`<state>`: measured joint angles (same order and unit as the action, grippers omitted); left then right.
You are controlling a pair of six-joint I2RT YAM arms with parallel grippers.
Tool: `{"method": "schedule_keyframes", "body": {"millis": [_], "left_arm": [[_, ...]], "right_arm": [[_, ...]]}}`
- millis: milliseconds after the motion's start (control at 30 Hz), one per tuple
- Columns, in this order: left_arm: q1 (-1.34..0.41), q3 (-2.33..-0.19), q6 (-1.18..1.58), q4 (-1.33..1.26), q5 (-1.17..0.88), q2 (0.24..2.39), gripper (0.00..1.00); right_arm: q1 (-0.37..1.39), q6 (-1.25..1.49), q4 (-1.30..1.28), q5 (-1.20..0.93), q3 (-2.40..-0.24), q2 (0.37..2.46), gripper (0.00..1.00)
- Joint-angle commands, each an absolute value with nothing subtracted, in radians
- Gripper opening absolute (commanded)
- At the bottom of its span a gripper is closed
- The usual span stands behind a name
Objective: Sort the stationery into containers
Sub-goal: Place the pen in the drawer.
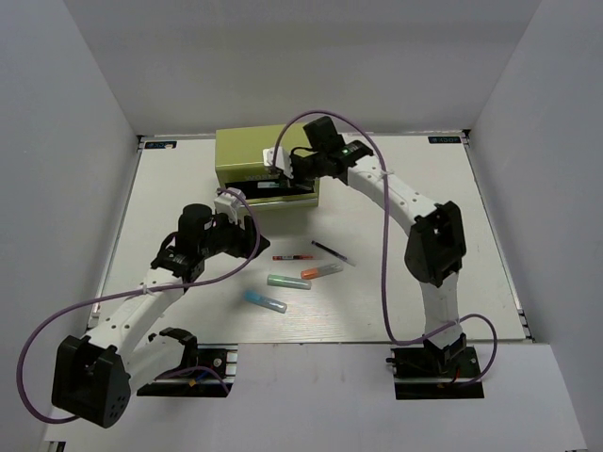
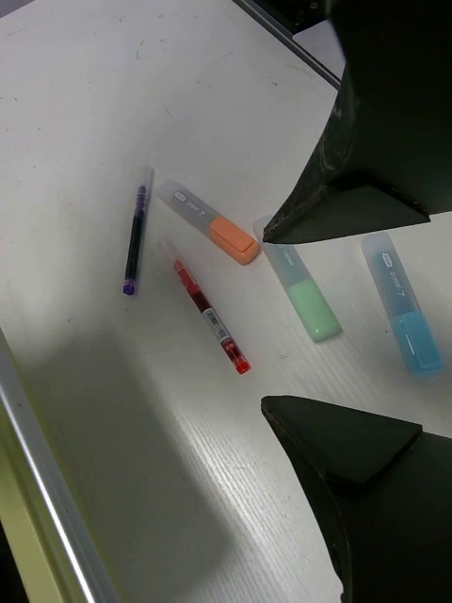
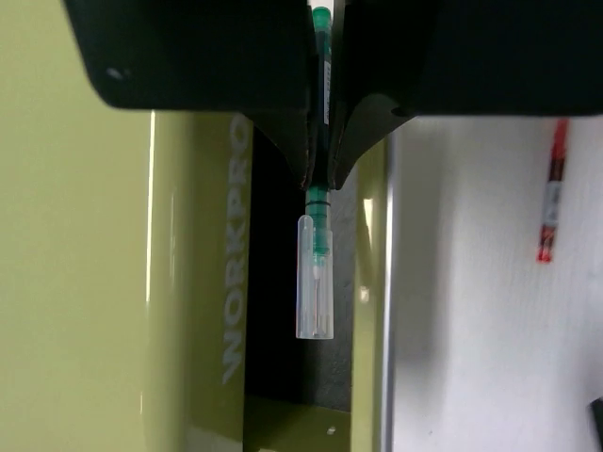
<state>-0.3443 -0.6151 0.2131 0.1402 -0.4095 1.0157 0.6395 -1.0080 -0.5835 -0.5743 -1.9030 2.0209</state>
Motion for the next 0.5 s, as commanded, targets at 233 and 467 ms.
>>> {"method": "schedule_keyframes", "body": {"millis": [233, 467], "left_arm": [[-0.348, -0.6, 0.183, 0.065, -0.452, 0.991, 0.75], [-0.357, -0.611, 0.163, 0.043, -0.498, 1.028, 0.75]], "right_arm": [[0.675, -0.977, -0.48, -0.499, -1.979, 2.095, 0.11], [0.666, -0.925, -0.509, -0.58, -1.959, 2.03, 0.4]]}}
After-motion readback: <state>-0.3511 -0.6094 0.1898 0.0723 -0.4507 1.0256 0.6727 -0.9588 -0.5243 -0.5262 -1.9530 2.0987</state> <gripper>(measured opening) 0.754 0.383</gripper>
